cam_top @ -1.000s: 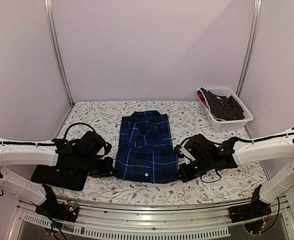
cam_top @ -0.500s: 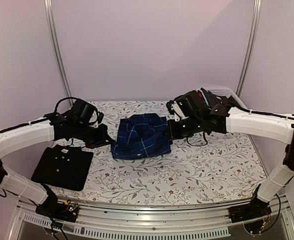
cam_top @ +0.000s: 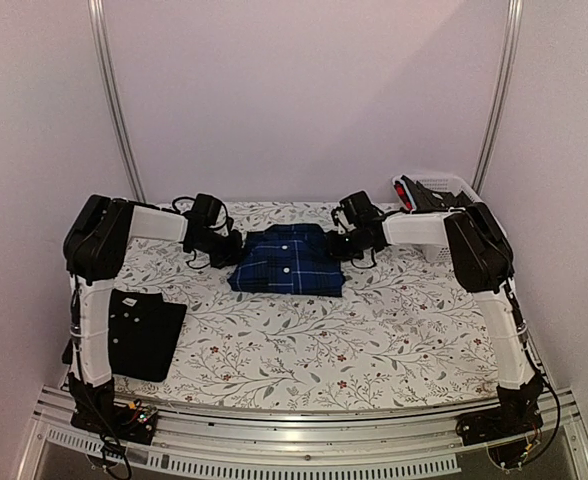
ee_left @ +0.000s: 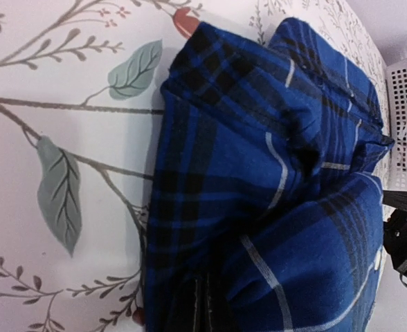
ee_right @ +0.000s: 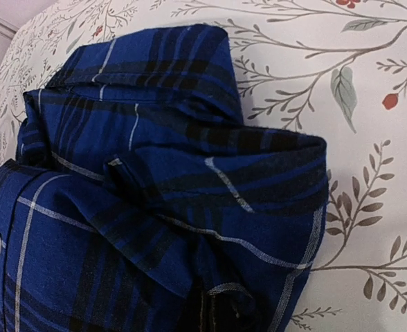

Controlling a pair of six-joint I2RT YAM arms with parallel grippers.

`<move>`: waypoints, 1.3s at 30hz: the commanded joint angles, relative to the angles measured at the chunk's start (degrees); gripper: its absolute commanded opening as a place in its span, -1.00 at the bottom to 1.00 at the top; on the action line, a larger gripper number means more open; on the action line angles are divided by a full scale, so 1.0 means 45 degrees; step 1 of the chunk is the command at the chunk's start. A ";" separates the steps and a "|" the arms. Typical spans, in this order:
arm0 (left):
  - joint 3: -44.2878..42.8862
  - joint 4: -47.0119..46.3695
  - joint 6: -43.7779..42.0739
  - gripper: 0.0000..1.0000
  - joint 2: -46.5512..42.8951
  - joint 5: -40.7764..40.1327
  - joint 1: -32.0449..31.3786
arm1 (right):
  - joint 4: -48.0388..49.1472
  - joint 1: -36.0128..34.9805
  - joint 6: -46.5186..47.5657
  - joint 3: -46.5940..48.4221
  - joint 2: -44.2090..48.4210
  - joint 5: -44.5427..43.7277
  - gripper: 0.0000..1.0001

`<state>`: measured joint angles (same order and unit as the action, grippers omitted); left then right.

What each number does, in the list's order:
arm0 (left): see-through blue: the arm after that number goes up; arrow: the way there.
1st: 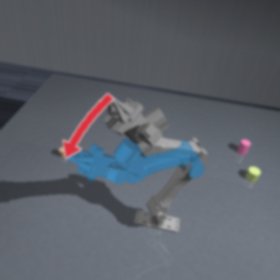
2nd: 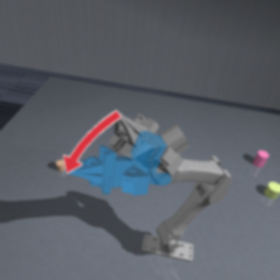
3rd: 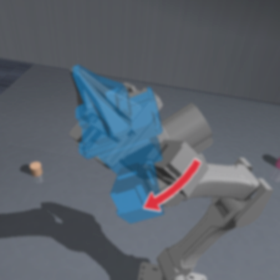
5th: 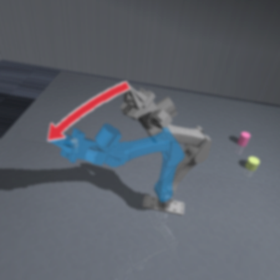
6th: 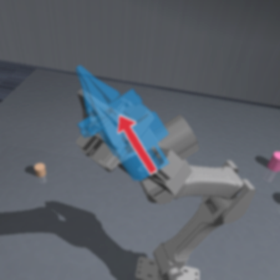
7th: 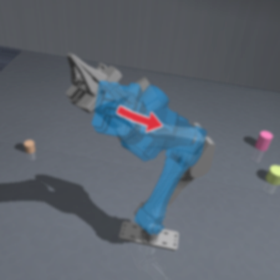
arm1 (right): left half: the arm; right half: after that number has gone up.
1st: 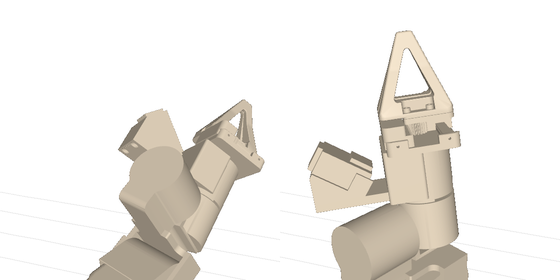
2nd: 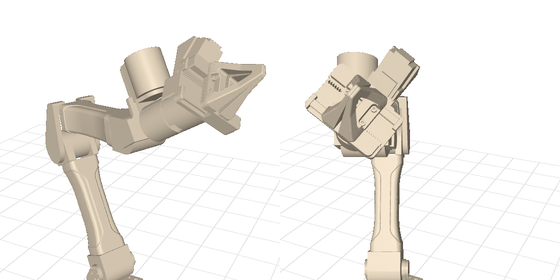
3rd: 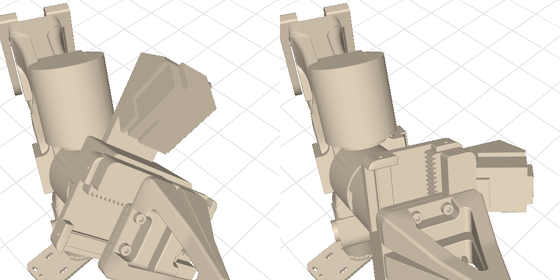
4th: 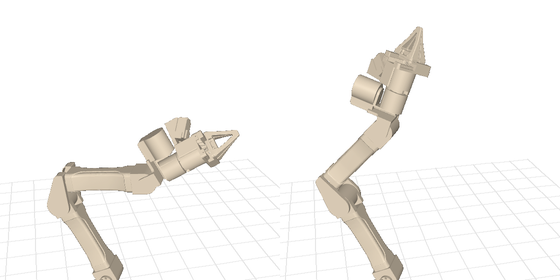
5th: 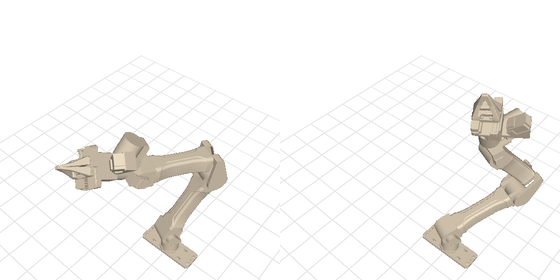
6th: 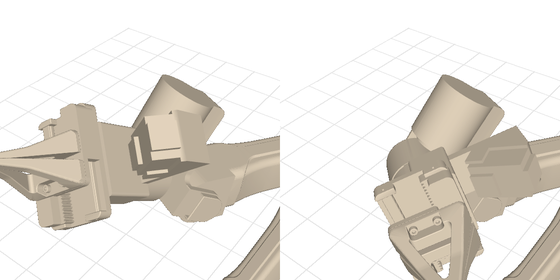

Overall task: Fold and stack the long sleeve shirts
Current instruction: Fold the 2/3-rectangle-folded shirt at the center of the board.

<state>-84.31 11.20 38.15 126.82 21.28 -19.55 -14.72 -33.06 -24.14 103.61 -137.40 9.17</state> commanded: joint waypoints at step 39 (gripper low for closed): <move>0.2506 -0.1011 -0.0627 -1.00 -0.2868 -0.0499 -0.1477 | 0.2131 0.0218 -0.0482 -0.8254 0.6425 -0.0701 -1.00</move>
<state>-69.34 6.22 38.06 109.54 16.64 -27.99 -7.03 -33.43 -26.98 63.86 -104.36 4.91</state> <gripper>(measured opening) 0.005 0.006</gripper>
